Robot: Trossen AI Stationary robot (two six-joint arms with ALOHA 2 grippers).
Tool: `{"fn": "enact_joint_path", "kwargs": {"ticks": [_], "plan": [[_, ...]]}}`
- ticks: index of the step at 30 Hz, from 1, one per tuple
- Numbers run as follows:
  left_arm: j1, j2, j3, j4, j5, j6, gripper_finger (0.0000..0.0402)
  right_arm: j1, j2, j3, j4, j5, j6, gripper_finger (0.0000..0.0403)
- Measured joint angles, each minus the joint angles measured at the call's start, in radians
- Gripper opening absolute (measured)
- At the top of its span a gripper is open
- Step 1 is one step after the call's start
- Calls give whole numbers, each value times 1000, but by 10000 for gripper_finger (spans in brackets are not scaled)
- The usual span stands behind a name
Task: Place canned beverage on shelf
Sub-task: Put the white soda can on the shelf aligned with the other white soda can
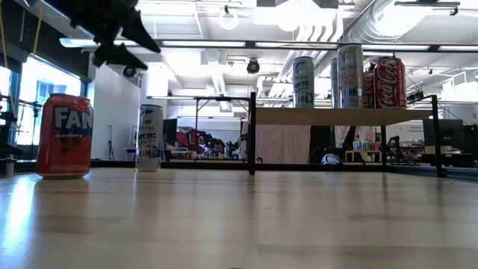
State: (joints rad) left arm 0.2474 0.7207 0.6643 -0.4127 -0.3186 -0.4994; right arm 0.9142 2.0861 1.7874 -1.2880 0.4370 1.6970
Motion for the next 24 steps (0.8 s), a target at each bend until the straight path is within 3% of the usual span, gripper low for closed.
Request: {"fn": "enact_joint_path", "kwargs": {"ticks": [4, 11, 14, 19, 24], "plan": [[129, 49, 13, -46, 129, -113, 280, 0, 0, 0, 36, 0, 0, 337], [322, 153, 165, -224, 221, -38, 280, 0, 0, 0, 94, 0, 0, 337], [385, 226, 249, -262, 319, -32, 280, 0, 0, 0, 111, 0, 0, 337], [446, 374, 376, -372, 419, -20, 280, 0, 0, 0, 137, 0, 0, 337], [466, 522, 512, -523, 425, -5, 280, 0, 0, 0, 154, -1, 0, 337]]}}
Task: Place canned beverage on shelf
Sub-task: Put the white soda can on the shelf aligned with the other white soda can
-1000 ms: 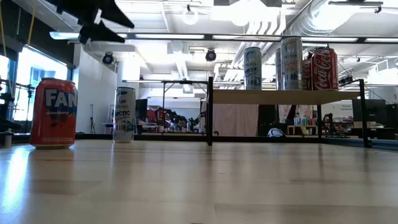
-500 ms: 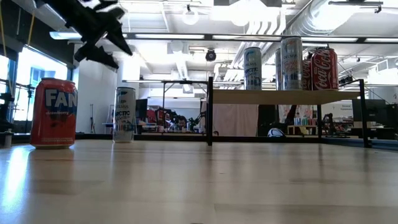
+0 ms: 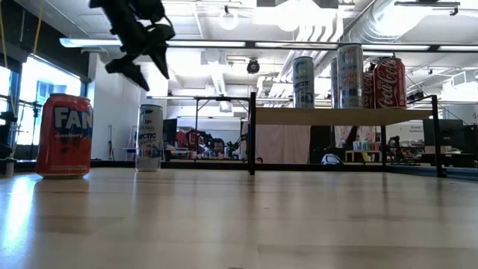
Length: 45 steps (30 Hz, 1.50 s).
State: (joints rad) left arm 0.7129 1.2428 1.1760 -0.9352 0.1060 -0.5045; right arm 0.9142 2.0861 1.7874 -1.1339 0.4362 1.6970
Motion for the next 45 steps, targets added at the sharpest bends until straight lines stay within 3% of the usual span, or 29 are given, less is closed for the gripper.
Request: {"fn": "enact_joint_path", "kwargs": {"ticks": [10, 19, 40, 45], "plan": [[9, 170, 151, -163, -34, 61, 280, 0, 0, 0, 4, -1, 0, 337], [36, 156, 156, -146, -18, 12, 280, 0, 0, 0, 4, -1, 0, 337], [93, 152, 144, -161, -96, -18, 280, 0, 0, 0, 4, -2, 0, 337], [92, 152, 144, -159, -89, -34, 296, 0, 0, 0, 4, -2, 0, 337]]}}
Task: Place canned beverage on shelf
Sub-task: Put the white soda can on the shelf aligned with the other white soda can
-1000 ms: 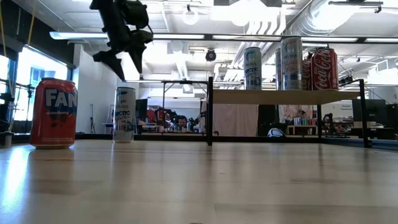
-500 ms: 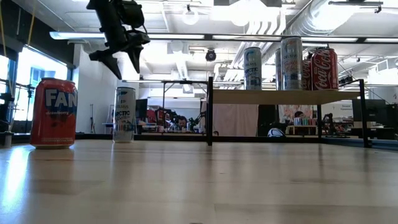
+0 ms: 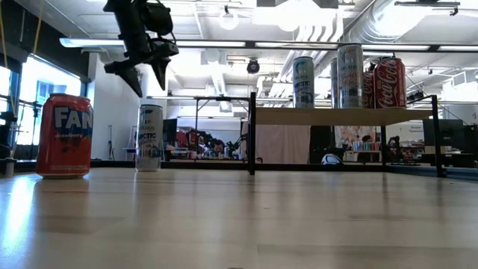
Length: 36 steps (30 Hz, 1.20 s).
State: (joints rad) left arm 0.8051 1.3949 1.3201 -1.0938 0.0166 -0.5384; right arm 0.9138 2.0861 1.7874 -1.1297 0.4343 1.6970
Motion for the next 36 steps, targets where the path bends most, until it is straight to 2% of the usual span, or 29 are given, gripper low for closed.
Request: {"fn": "enact_joint_path", "kwargs": {"ticks": [9, 36], "plan": [[0, 18, 1, -5, 18, -54, 331, 0, 0, 0, 0, 0, 0, 337], [0, 231, 1, -62, 19, -52, 330, 0, 0, 0, 4, 0, 0, 337]]}}
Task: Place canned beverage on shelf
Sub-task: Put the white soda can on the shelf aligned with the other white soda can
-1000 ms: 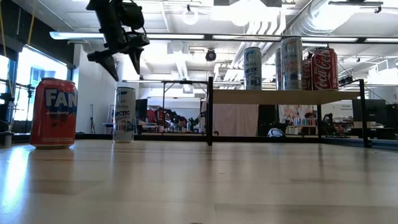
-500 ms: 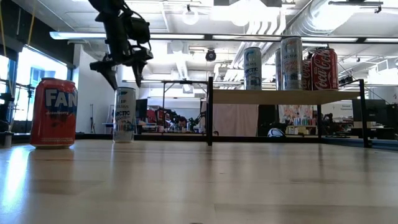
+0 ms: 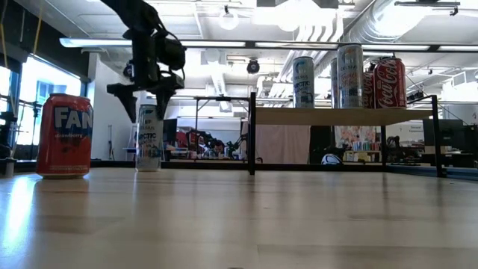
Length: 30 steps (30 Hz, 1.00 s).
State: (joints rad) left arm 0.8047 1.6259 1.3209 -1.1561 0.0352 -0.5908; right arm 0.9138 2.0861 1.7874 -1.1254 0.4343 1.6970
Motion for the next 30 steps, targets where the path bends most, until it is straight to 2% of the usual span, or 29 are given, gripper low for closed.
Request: {"fn": "enact_joint_path", "kwargs": {"ticks": [5, 8, 15, 18, 21, 25, 30], "plan": [[0, 26, 0, 41, 17, 3, 316, 0, 0, 0, 1, 0, 0, 337], [0, 26, 0, 57, -8, 19, 302, 0, 0, 0, 2, 0, 0, 337], [0, 26, 0, 54, -22, 19, 253, 0, 0, 0, 2, 0, 0, 337], [0, 25, 1, 51, -7, 16, 230, 0, 0, 0, 2, 0, 0, 337], [-1, 28, 16, 22, 34, 9, 229, 0, 0, 0, 2, 0, 0, 337], [-11, 28, 88, -69, 42, 16, 229, 0, 0, 0, 2, 0, 0, 337], [-47, 28, 233, -188, -11, 59, 229, 0, 0, 0, 3, 0, 0, 337]]}}
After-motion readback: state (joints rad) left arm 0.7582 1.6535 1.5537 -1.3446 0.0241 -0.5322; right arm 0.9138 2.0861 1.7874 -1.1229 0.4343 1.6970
